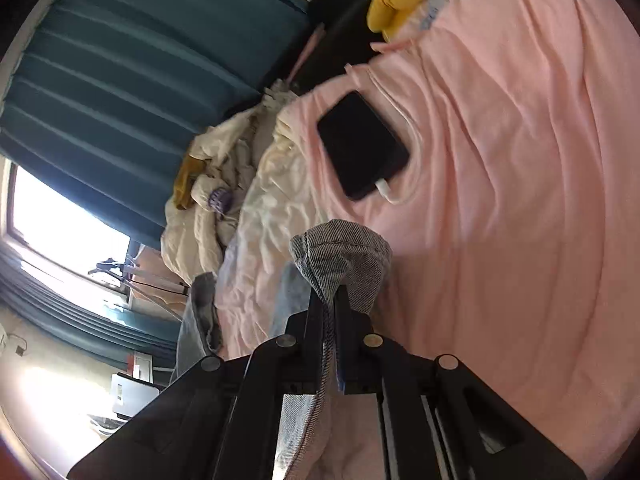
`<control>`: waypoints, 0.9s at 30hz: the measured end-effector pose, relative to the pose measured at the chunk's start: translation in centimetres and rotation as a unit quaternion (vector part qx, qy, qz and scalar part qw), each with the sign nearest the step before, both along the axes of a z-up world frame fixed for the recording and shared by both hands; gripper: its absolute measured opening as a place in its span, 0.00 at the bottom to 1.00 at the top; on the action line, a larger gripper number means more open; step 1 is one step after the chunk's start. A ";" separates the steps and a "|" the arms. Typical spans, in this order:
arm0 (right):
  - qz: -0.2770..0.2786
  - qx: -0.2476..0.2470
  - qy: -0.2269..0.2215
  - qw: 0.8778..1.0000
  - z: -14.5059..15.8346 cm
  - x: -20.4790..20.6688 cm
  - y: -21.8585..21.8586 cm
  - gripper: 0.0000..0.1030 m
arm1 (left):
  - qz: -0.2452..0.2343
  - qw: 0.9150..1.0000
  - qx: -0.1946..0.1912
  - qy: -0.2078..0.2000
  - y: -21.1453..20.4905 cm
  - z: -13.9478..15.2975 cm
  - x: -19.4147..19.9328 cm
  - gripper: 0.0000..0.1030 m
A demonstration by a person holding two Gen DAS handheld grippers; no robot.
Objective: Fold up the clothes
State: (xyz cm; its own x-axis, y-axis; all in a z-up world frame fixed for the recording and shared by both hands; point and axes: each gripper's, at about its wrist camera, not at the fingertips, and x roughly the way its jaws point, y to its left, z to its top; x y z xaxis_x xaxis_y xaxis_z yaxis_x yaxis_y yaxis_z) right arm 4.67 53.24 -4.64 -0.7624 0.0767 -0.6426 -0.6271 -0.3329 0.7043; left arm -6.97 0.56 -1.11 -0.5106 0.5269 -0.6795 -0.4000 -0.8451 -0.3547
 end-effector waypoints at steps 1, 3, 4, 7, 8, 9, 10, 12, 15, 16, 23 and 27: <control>0.000 -0.002 -0.004 1.000 -0.4 -0.1 0.1 0.03 | 0.017 1.000 0.008 -0.004 -1.0 0.3 0.1 0.27; 0.001 -0.006 -0.010 1.000 -1.2 -0.3 0.3 0.03 | 0.059 0.998 0.027 -0.015 -3.3 0.9 0.7 0.38; 0.002 -0.005 -0.013 1.000 -1.4 -0.4 0.3 0.03 | 0.085 0.995 0.037 -0.022 -4.7 1.1 1.3 0.42; 0.004 -0.010 -0.017 1.000 -1.9 -0.6 0.2 0.03 | 0.148 0.985 0.077 -0.045 -9.6 2.1 2.4 0.46; 0.002 -0.016 -0.017 1.000 -2.1 -0.5 0.2 0.03 | 0.168 0.980 0.093 -0.056 -11.7 2.3 2.9 0.46; -0.001 -0.023 -0.017 1.000 -2.1 -0.3 0.0 0.04 | 0.191 0.973 0.110 -0.064 -14.0 2.5 3.3 0.46; -0.004 -0.029 -0.018 0.999 -2.2 -0.2 0.0 0.04 | 0.215 0.966 0.127 -0.072 -16.2 2.6 3.7 0.46; -0.010 -0.041 -0.020 0.999 -2.6 0.0 0.2 0.05 | 0.283 0.942 0.161 -0.082 -21.4 2.6 5.1 0.46; -0.013 -0.046 -0.025 0.999 -2.8 0.0 0.2 0.05 | 0.391 0.888 0.220 -0.099 -29.7 1.9 7.7 0.47; -0.013 -0.046 -0.027 0.999 -2.8 0.0 0.1 0.06 | 0.420 0.869 0.238 -0.106 -32.1 1.4 8.7 0.47; -0.020 -0.053 -0.045 0.997 -3.2 -0.5 -0.1 0.19 | 0.506 0.792 0.303 -0.158 -41.4 -4.2 13.0 0.61; -0.026 -0.082 -0.050 0.995 -4.1 -0.5 -0.3 0.65 | 0.488 0.771 0.359 -0.197 -42.0 -7.8 12.2 0.61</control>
State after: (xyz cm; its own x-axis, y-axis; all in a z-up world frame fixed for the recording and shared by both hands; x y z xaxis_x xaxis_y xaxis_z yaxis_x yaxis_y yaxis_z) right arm 4.14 52.98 -8.74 -0.6912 0.0023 -0.7227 -0.7108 -0.1830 0.6792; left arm 5.26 -41.48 -8.88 -0.7305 0.3358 -0.5946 0.5598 -0.2042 -0.8031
